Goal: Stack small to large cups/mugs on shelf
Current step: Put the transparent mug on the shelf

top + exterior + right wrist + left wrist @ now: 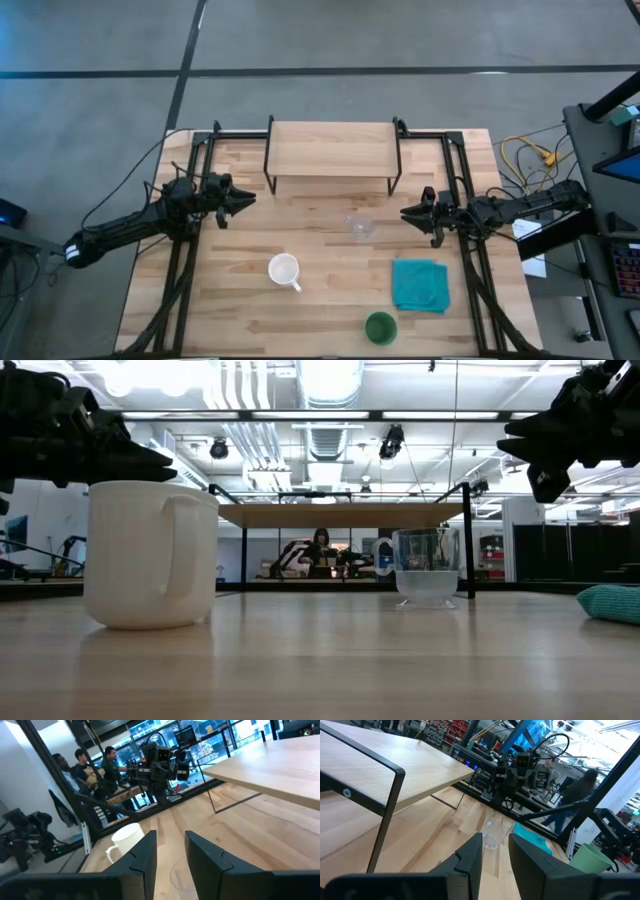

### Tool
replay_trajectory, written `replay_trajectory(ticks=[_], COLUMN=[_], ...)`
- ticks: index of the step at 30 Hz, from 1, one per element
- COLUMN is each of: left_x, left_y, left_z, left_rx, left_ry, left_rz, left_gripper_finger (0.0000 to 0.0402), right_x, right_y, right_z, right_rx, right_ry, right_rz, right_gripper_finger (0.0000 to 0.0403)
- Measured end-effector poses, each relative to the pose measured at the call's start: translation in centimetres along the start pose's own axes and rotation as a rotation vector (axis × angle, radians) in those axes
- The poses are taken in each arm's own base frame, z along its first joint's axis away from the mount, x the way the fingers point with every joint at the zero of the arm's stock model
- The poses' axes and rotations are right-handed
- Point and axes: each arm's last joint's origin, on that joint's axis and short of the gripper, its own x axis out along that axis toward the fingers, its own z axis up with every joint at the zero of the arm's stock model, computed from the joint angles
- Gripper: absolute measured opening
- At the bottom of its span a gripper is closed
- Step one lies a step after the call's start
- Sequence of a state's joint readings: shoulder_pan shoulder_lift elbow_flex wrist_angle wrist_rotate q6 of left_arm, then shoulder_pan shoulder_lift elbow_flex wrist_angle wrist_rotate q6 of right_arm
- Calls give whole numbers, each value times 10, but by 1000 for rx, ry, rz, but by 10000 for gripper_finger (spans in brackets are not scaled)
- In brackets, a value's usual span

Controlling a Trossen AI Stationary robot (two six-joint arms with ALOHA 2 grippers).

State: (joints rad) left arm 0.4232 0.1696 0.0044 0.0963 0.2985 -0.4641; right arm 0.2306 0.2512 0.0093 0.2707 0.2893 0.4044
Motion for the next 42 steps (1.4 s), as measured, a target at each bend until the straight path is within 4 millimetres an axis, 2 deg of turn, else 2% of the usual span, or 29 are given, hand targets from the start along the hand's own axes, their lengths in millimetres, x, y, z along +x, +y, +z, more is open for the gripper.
replay_trajectory(ticks=[16, 25, 28, 31, 36, 39, 42], left_x=[0, 0, 0, 1, 2, 3, 2], left_y=[0, -3, -4, -6, -17, -27, -41], left_z=[0, 7, 12, 13, 35, 55, 82], left_rx=[1, 17, -91, -240, -324, -278, -165], left_ry=[-1, -81, -131, -94, -89, -111, -157], left_rz=[-1, -6, -17, -34, -85, -104, -129], left_gripper_finger=[81, 81, 81, 81, 81, 81, 81], right_x=[0, 0, -1, -1, -2, -3, -4], right_y=[1, 2, 3, 5, 7, 10, 18], right_z=[5, 6, 10, 13, 20, 26, 43], right_rx=[4, 10, 28, 40, 63, 75, 74], right_ry=[-59, -70, -103, -140, -208, -243, -267], right_rz=[-4, 1, 15, 31, 64, 86, 137], right_gripper_finger=[96, 96, 96, 96, 96, 96, 96])
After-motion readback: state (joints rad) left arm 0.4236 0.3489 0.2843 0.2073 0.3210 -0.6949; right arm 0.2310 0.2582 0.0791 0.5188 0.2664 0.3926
